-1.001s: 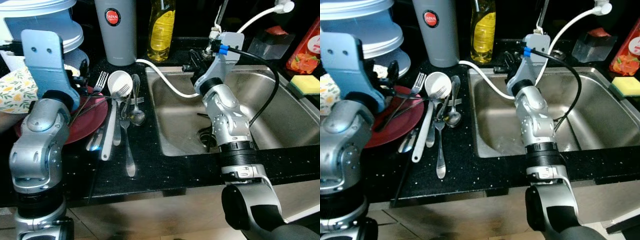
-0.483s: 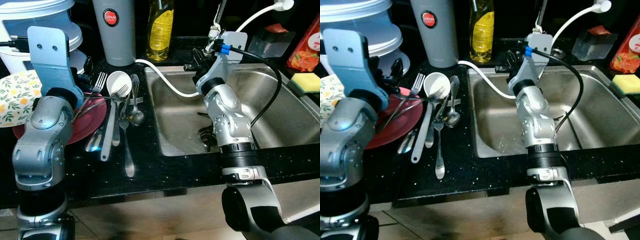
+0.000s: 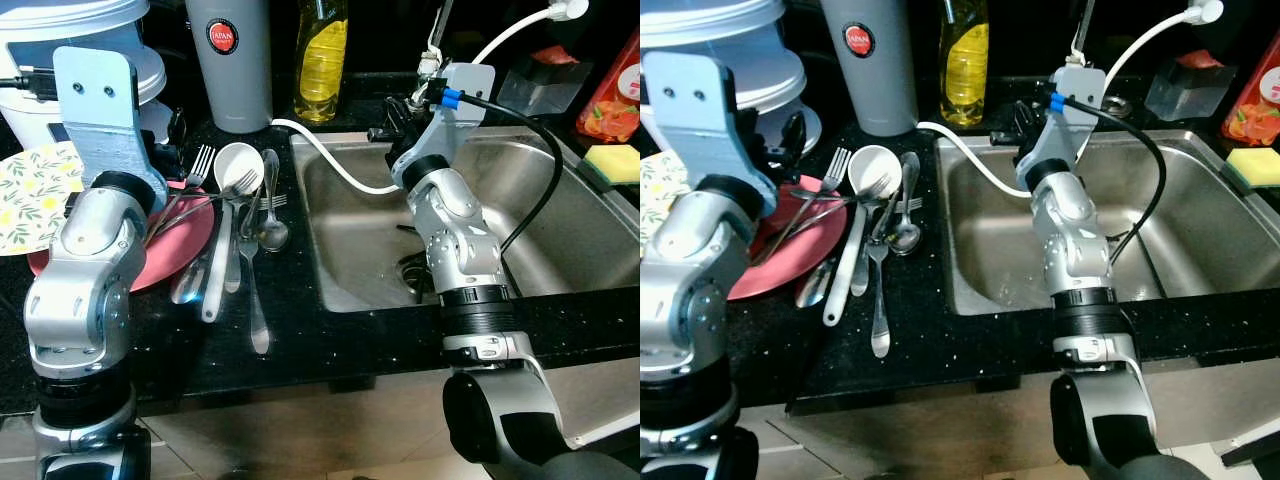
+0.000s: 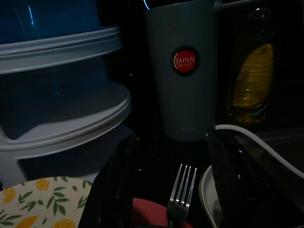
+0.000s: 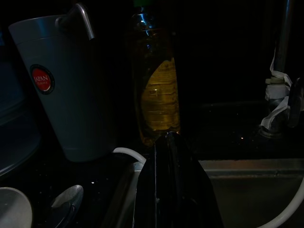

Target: Kitchen organization

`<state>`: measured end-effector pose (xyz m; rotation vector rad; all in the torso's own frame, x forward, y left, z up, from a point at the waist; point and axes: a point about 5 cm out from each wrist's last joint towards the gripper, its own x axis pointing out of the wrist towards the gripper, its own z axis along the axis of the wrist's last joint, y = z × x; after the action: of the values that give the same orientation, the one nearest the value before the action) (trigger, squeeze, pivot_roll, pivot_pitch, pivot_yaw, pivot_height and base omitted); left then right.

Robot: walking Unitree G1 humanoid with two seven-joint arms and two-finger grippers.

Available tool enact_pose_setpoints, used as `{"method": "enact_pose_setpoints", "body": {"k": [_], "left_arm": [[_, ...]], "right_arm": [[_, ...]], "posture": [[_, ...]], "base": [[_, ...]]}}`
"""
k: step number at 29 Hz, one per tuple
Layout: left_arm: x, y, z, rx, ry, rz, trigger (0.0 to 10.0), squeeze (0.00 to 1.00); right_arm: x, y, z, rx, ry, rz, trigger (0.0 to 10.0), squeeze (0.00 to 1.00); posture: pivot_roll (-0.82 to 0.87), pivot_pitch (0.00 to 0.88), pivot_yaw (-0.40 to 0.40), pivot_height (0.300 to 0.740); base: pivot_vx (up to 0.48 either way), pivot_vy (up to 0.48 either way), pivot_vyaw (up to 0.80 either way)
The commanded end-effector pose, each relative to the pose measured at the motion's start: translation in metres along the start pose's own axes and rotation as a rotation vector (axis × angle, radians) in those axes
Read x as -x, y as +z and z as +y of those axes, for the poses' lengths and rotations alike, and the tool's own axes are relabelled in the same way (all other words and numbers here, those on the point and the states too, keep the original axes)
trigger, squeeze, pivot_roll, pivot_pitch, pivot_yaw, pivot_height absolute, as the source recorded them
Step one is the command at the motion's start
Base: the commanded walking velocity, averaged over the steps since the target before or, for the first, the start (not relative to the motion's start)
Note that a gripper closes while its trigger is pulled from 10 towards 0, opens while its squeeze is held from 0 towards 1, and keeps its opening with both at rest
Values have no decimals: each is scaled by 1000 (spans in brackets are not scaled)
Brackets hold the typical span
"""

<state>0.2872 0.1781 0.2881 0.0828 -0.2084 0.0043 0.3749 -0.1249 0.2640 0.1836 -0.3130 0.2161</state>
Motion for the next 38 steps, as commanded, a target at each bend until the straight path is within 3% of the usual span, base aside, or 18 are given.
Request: {"method": "enact_pose_setpoints", "body": {"k": [1,16,20,23,29,31,33,38], "left_arm": [[-2,-1,-1,-6,-3,7,10000,0],[10,-16,-4,-28,-7,71,10000,0],[12,-17,8,-148,50,71,10000,0],[13,-15,13,-189,71,64,10000,0],[26,-8,21,-532,-24,51,10000,0],[33,-9,16,-704,-68,44,10000,0],[41,-17,7,-821,-113,40,10000,0],[49,-31,-10,-871,-183,62,10000,0]], "right_arm": [[2,1,-2,7,-8,1,10000,0],[3,-1,-9,30,-22,27,10000,0],[0,2,-17,53,-35,36,10000,0],[-1,3,-19,62,-37,39,10000,0],[-5,8,-25,83,-48,37,10000,0],[-5,7,-28,86,-53,39,10000,0],[-4,5,-28,84,-55,46,10000,0],[-3,0,-23,76,-47,54,10000,0]], "posture": [[149,0,22,740],[153,0,-6,740],[152,0,-35,740],[154,0,-41,740],[160,0,-53,740],[164,0,-51,740],[181,0,-46,740],[189,0,-41,740]], "base": [[0,0,0],[0,0,0],[0,0,0],[0,0,0],[0,0,0],[0,0,0],[0,0,0],[0,0,0]]}}
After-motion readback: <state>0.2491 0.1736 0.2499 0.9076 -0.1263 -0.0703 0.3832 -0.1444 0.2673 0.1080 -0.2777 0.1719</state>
